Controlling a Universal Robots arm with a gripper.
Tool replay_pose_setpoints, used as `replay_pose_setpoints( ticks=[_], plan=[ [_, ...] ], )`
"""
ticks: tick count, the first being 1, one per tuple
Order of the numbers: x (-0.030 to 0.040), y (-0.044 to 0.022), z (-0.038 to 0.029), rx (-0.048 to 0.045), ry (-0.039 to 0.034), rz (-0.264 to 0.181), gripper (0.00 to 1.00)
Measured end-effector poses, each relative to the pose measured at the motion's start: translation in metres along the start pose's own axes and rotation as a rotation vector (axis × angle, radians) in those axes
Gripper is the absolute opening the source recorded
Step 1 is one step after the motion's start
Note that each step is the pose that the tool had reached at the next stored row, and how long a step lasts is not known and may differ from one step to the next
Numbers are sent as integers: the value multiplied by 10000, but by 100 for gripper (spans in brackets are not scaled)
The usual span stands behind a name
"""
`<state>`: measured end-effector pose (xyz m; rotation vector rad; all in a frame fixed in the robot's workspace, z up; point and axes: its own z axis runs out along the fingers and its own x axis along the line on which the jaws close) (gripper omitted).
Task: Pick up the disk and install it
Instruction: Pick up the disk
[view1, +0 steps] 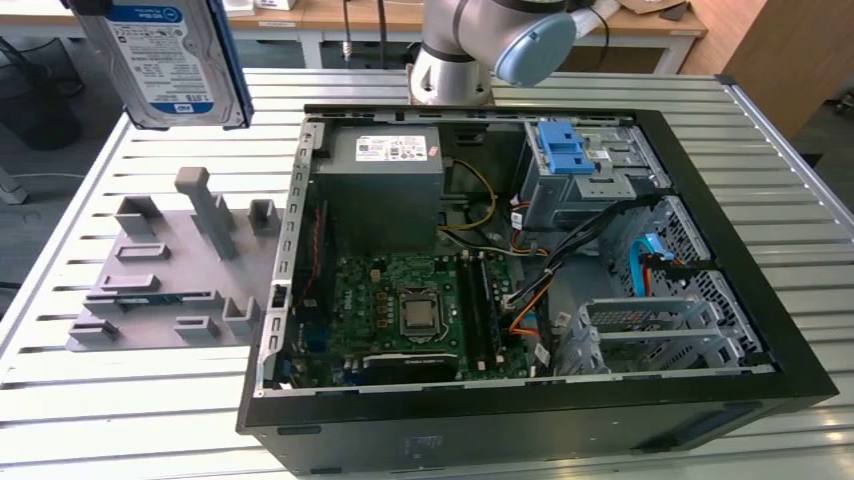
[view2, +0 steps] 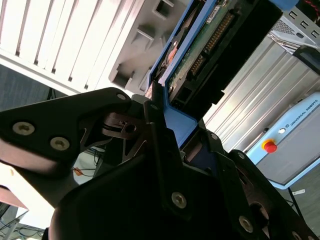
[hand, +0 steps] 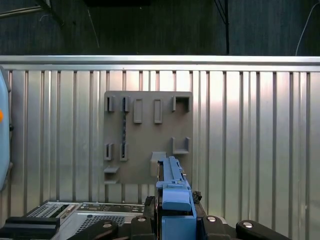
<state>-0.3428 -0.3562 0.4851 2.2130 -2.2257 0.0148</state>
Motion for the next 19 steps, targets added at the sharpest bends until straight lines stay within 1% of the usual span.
replay_pose_setpoints(
  ticks=[19],
  plan=[
    [1, -90, 1, 0, 0, -1, 36]
  ],
)
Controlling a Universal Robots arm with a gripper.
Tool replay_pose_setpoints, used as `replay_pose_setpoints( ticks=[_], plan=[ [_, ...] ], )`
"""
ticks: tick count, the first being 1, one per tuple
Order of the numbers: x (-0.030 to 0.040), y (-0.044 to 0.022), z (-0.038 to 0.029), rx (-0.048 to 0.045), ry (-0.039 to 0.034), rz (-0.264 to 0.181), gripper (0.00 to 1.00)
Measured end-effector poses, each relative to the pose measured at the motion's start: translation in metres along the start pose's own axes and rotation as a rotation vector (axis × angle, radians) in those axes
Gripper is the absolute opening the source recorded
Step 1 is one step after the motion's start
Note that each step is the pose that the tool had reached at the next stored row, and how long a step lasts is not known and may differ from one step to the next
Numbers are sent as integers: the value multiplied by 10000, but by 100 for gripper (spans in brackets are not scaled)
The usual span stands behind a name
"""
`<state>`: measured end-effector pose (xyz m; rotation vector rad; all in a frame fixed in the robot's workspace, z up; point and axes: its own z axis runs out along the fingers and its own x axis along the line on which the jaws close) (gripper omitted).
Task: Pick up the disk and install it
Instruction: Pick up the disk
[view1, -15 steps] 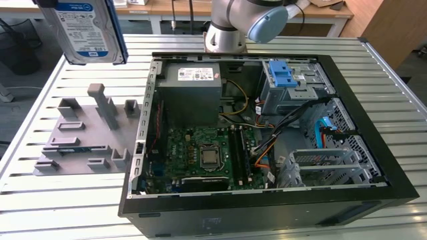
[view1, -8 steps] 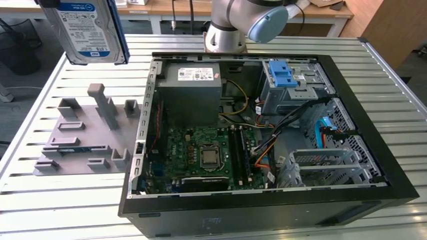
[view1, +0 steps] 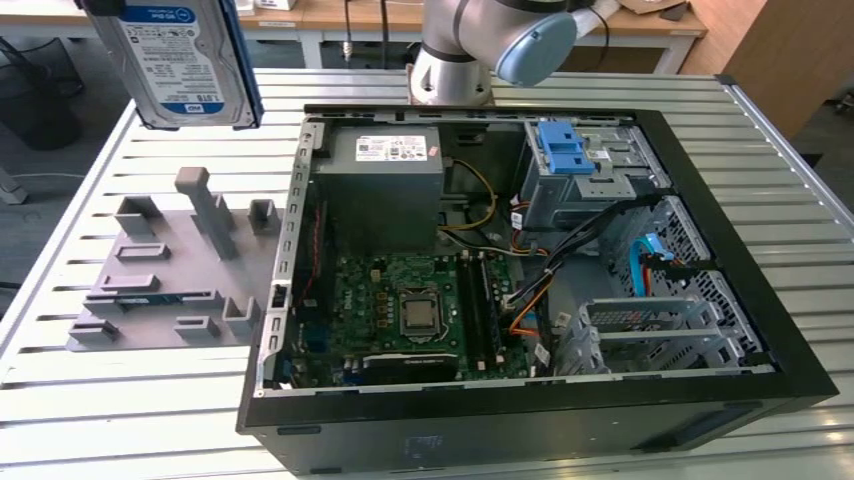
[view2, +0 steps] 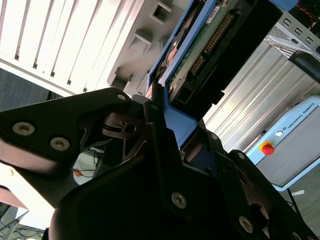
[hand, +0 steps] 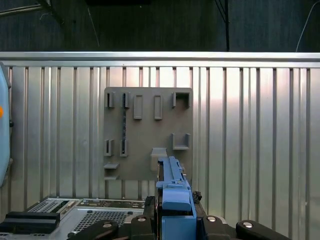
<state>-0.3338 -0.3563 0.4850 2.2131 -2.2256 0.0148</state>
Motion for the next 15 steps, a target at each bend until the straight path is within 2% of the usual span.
replay_pose_setpoints(
  ticks=[15],
  plan=[
    [45, -186, 1, -1, 0, 1, 36]
  ],
)
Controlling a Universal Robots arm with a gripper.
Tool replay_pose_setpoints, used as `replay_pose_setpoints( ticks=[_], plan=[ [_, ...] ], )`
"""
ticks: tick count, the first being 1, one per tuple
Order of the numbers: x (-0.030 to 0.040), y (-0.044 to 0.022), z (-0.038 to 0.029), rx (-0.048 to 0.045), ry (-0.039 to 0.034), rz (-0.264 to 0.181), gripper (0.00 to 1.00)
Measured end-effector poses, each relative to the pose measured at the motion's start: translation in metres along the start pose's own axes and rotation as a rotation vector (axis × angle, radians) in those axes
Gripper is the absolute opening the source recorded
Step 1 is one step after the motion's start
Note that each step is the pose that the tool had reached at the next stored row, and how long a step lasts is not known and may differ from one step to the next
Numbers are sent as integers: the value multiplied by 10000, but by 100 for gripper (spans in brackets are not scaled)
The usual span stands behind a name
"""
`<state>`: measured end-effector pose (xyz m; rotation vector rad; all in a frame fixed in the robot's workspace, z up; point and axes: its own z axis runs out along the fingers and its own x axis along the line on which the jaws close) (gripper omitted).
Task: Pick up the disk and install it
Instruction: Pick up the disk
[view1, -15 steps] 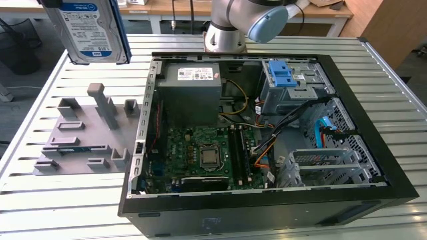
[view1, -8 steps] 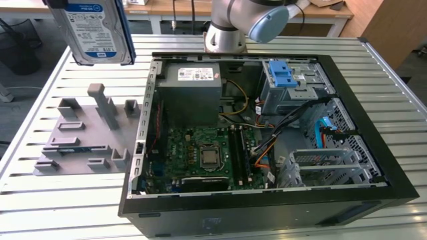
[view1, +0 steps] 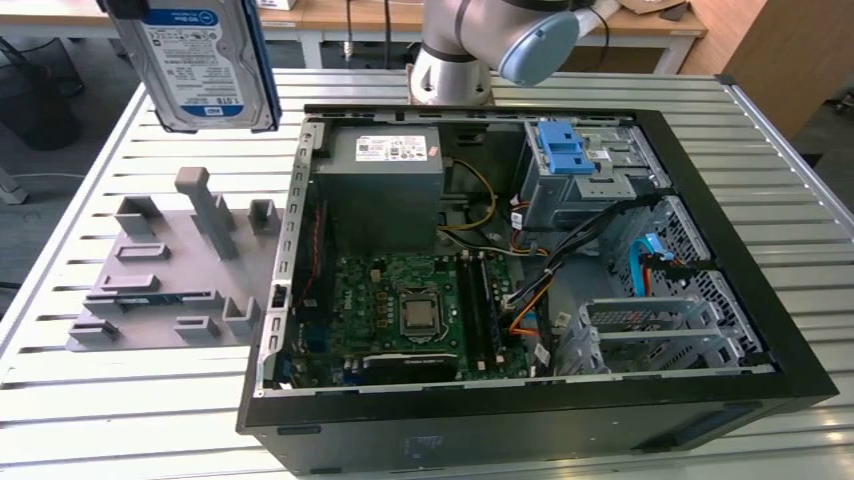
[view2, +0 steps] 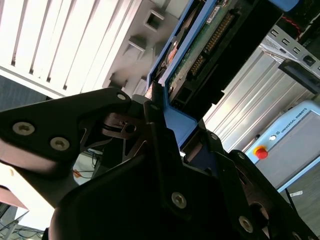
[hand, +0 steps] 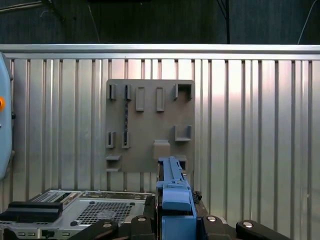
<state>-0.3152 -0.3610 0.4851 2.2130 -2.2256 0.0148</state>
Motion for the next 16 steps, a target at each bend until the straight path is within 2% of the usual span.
replay_pose_setpoints(
  ticks=[4, 9, 10, 12, 13, 16],
  plan=[
    [11, -36, 0, 0, 0, 0, 36],
    [11, -38, 1, 0, -3, 0, 36],
    [13, -39, 0, -1, -23, -1, 36],
    [20, -39, 1, 0, -152, 0, 36],
    [24, -38, 1, -1, -188, 0, 36],
    [46, -44, 1, 1, -196, 1, 36]
  ],
)
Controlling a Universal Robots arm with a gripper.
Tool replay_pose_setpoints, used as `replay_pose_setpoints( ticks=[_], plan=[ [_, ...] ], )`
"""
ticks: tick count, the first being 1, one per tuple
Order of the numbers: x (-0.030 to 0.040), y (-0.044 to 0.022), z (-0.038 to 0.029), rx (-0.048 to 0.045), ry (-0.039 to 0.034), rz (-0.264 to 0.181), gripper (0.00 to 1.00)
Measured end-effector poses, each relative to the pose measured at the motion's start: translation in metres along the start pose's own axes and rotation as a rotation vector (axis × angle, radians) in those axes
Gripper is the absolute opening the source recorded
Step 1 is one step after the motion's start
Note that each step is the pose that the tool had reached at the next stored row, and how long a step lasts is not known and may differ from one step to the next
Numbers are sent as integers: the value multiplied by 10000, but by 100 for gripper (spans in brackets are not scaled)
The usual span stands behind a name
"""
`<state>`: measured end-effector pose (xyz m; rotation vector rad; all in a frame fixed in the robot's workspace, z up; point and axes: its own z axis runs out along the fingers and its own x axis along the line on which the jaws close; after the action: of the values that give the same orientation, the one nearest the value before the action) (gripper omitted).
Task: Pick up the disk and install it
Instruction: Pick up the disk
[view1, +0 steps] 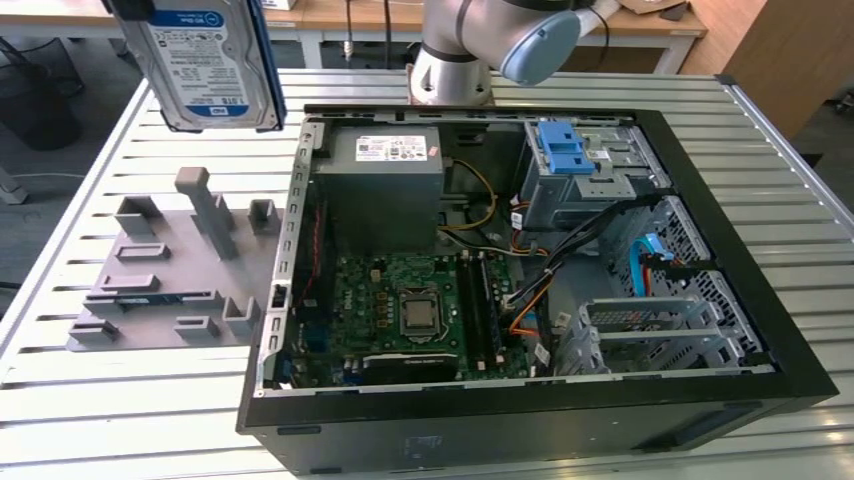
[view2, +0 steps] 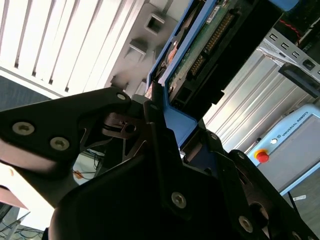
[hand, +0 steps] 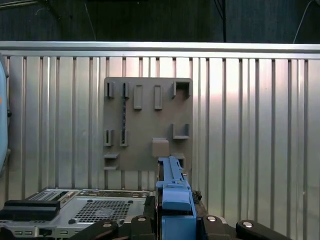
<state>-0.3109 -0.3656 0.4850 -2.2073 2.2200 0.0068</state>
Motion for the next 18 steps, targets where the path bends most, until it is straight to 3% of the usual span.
replay_pose_setpoints(
  ticks=[11, 18],
  plan=[
    [121, -124, -1, -1, 0, 0, 36],
    [159, -232, -1, -2, 1, 0, 36]
  ],
)
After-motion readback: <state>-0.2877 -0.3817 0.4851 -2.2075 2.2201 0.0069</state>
